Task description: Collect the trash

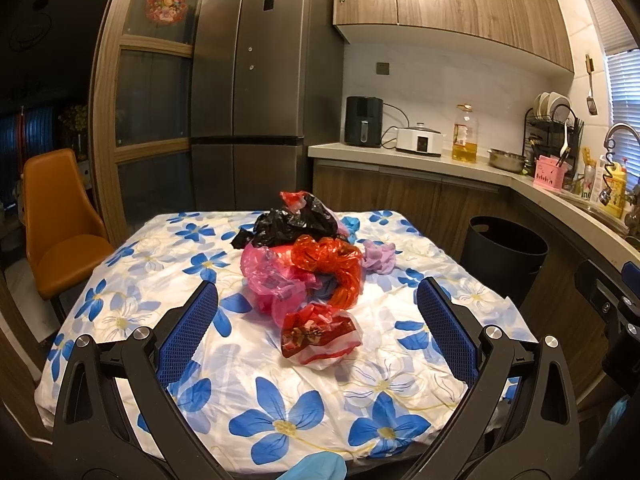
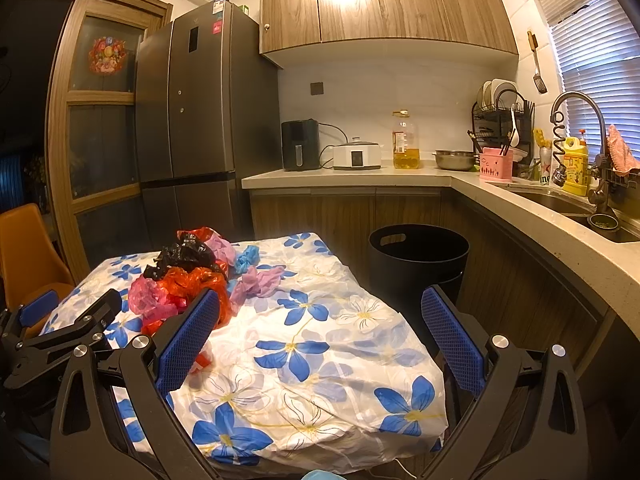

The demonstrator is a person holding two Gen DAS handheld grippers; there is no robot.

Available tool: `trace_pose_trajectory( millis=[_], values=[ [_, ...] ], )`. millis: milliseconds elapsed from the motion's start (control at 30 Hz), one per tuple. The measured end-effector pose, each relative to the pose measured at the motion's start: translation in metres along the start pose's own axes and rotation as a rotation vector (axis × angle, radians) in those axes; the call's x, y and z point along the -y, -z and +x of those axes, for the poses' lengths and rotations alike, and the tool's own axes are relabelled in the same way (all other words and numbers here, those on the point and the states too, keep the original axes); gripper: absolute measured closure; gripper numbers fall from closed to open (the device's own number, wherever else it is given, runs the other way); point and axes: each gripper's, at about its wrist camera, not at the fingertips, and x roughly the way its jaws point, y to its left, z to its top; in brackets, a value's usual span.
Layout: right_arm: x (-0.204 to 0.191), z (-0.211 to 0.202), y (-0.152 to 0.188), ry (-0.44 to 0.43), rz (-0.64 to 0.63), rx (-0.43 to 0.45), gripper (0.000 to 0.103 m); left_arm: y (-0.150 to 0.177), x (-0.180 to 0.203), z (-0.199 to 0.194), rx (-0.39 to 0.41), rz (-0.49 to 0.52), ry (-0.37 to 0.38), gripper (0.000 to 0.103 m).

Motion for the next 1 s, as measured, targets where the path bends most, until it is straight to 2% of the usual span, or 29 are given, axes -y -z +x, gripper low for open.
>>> trace_pose_trajectory(
  millis=[700, 1000],
  values=[
    [0.0001, 0.0, 0.0029, 0.001, 0.002, 0.005, 0.005, 0.0011, 0.0006, 0.0, 0.002, -0.001, 0.0, 0.005],
    [0.0037, -0.0048, -0.0062, 0.004, 0.003, 0.007, 0.005, -0.0006, 0.002, -0.0002, 0.002, -0.002, 0.002, 0.005]
  ],
)
